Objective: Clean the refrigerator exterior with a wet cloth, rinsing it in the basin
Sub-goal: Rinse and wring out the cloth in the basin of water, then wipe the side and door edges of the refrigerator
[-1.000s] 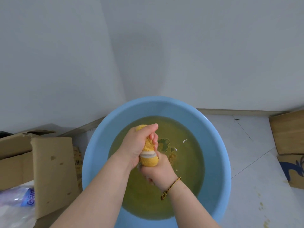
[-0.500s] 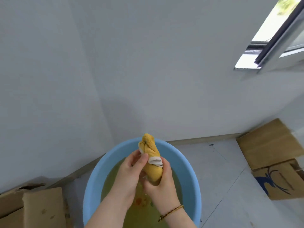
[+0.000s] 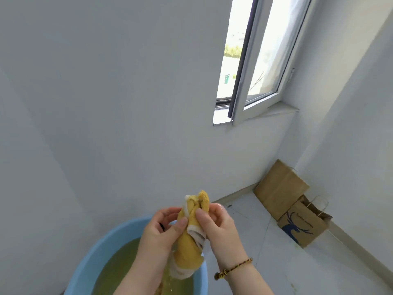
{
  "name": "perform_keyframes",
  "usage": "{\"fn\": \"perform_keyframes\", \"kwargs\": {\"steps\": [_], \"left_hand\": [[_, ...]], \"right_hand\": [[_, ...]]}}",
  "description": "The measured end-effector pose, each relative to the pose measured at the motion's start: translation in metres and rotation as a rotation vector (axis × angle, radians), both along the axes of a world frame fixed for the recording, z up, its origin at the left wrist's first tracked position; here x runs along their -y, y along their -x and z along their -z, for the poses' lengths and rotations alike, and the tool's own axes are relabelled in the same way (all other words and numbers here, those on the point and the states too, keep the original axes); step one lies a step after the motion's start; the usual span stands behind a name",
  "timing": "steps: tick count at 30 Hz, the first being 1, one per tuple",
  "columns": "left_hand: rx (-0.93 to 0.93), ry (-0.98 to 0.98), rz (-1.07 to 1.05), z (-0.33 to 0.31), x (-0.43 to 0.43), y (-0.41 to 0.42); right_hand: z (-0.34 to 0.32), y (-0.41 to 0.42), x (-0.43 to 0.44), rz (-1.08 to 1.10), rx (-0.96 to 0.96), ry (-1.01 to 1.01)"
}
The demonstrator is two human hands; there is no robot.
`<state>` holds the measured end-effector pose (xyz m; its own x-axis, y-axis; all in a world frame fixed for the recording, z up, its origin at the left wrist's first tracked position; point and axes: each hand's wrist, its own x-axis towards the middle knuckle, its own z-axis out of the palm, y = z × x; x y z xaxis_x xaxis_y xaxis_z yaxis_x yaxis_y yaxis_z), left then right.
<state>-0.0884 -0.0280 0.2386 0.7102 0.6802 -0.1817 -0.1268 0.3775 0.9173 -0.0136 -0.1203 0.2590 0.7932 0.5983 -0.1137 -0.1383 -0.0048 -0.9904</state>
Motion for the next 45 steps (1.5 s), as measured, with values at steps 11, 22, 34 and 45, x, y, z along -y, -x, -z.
{"fn": "perform_keyframes", "kwargs": {"steps": [11,22,34,45], "left_hand": [[-0.106,-0.377,0.382,-0.065,0.198,-0.035],[0.104,0.000,0.837,-0.104,0.388,-0.055],[0.130,-0.207,1.156,-0.103,0.569,-0.100],[0.175,-0.283,1.552,-0.102,0.735,-0.115]], "right_hand": [[-0.053,0.008,0.199,0.490,0.315,0.096],[-0.090,0.036,0.446,0.940,0.164,-0.099],[-0.074,0.070,0.603,1.044,-0.145,-0.174],[-0.100,0.109,0.711,1.615,-0.191,-0.141]]}}
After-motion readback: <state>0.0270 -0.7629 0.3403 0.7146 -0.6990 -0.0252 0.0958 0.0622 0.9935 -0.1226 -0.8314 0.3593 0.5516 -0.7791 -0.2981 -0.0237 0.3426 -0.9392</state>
